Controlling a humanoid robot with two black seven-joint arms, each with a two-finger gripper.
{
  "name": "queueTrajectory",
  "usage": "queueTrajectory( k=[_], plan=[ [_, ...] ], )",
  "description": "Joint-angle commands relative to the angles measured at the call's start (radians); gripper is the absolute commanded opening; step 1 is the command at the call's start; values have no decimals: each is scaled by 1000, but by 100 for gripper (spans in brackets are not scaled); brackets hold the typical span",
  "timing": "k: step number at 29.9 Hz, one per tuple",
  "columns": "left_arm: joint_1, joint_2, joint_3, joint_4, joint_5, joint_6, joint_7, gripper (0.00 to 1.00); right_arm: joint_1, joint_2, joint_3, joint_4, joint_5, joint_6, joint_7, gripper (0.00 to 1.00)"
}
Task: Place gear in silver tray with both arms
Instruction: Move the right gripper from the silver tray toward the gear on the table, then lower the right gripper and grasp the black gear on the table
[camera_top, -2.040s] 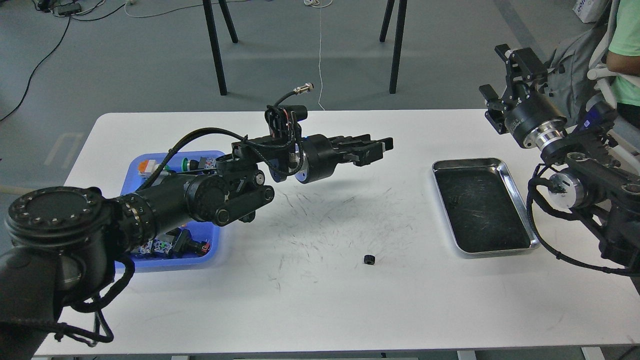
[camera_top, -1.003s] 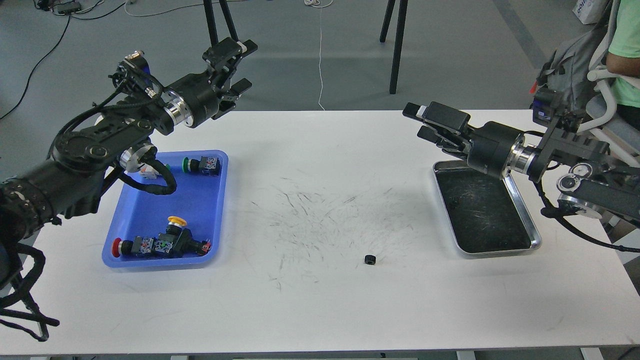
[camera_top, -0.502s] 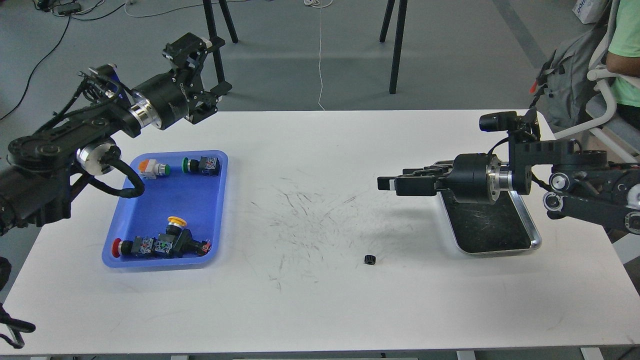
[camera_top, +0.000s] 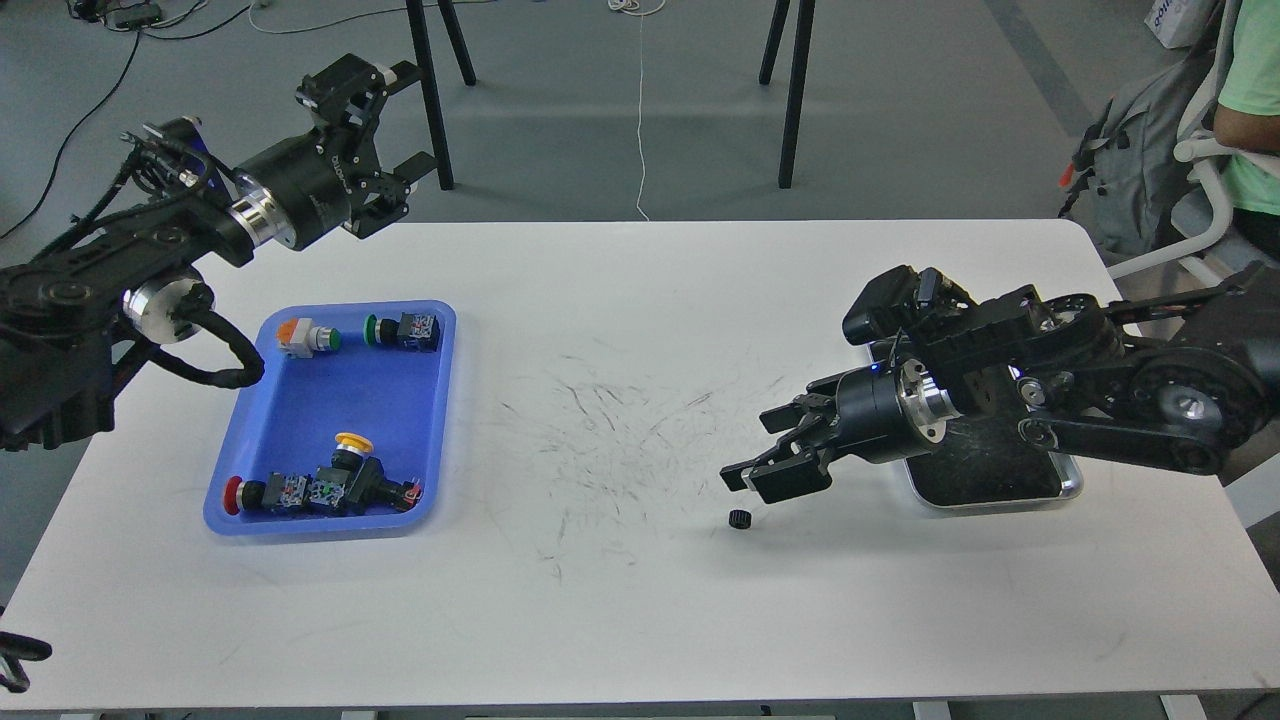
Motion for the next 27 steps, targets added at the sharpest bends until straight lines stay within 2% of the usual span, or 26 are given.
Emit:
queueTrajectory(
  k=[1,16,27],
  plan=[
    [5,-3,-4,1,-4,0,0,100,21,36,-38,-25,-52,0,0,92],
    [16,3,-5,-10,-6,0,0,100,13,213,-121,-122,-117,-16,0,90],
    [20,2,-5,1,-9,0,0,100,1,289,-174,-172,-117,-23,0,79]
  ],
)
